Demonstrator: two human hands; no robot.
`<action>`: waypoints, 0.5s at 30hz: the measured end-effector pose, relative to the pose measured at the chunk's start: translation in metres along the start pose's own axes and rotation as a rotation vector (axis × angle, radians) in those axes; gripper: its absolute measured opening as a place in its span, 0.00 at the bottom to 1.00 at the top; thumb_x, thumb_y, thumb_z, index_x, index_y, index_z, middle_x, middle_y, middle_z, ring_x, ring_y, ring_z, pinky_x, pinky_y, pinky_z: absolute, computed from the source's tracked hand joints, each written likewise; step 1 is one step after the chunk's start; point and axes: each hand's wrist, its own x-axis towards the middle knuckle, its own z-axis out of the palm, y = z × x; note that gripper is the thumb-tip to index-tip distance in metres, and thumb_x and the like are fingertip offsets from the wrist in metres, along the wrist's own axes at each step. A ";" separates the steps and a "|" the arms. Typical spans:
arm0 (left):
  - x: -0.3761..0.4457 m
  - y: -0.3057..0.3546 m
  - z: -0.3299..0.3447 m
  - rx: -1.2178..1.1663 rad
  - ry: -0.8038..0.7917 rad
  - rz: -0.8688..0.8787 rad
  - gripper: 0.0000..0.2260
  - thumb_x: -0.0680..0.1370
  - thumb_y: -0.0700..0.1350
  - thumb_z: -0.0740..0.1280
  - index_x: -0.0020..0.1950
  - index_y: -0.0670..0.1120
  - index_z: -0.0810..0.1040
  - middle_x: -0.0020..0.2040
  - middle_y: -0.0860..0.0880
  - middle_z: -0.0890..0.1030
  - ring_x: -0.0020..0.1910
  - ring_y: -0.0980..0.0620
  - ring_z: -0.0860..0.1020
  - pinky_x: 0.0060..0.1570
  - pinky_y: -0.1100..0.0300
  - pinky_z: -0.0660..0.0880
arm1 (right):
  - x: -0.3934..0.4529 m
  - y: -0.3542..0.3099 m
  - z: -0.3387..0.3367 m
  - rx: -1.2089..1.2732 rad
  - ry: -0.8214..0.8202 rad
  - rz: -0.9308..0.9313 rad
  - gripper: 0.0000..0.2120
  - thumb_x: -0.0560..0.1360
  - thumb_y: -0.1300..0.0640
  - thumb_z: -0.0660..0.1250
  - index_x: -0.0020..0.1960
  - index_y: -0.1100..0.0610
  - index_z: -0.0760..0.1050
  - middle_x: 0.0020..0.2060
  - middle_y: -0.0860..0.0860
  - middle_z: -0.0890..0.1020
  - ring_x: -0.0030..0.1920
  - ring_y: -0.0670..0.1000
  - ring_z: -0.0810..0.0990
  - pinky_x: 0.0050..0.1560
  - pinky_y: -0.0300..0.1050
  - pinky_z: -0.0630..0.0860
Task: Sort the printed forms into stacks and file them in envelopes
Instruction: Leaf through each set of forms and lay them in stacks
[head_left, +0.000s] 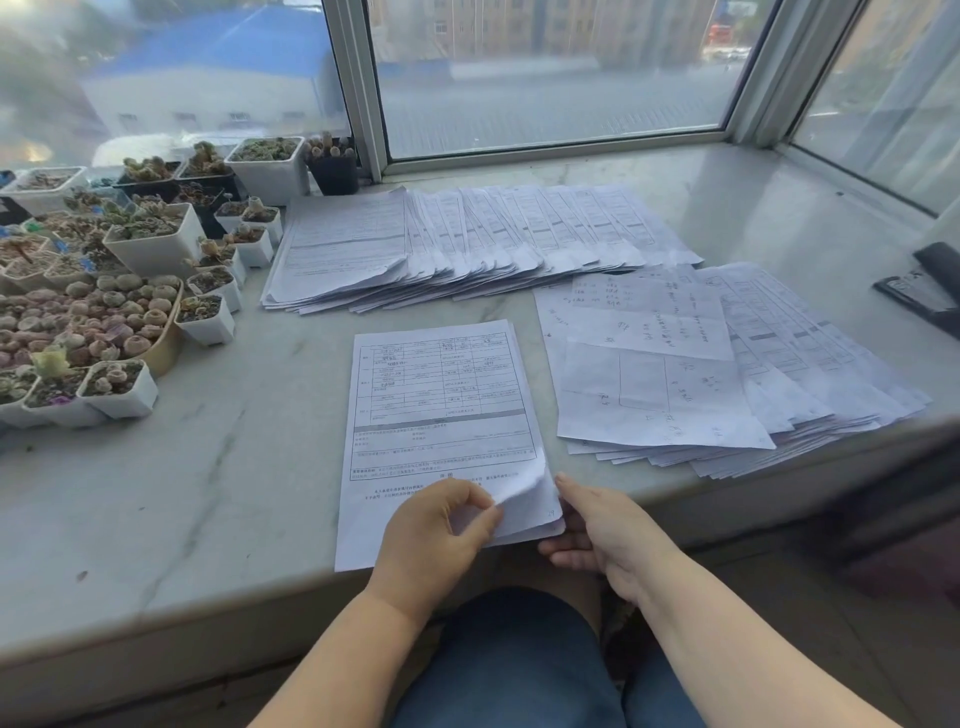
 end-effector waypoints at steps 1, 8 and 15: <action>-0.001 0.000 0.000 0.005 -0.011 0.013 0.04 0.72 0.49 0.73 0.41 0.52 0.79 0.42 0.59 0.81 0.45 0.61 0.77 0.47 0.64 0.73 | 0.000 0.000 -0.001 -0.003 -0.010 0.001 0.18 0.80 0.45 0.60 0.48 0.57 0.81 0.35 0.53 0.86 0.30 0.50 0.83 0.28 0.40 0.77; -0.003 -0.001 -0.003 0.053 -0.073 0.103 0.09 0.68 0.50 0.76 0.45 0.50 0.81 0.47 0.60 0.80 0.49 0.62 0.77 0.51 0.67 0.72 | -0.003 -0.002 -0.002 -0.016 -0.051 -0.003 0.17 0.80 0.44 0.60 0.48 0.55 0.81 0.37 0.53 0.86 0.32 0.50 0.84 0.30 0.41 0.78; -0.003 0.000 -0.006 0.033 -0.128 0.106 0.02 0.73 0.48 0.72 0.45 0.54 0.84 0.53 0.62 0.78 0.54 0.66 0.75 0.57 0.71 0.68 | -0.003 -0.016 -0.006 0.091 0.003 -0.090 0.09 0.82 0.50 0.59 0.53 0.54 0.75 0.36 0.55 0.86 0.36 0.52 0.85 0.32 0.42 0.80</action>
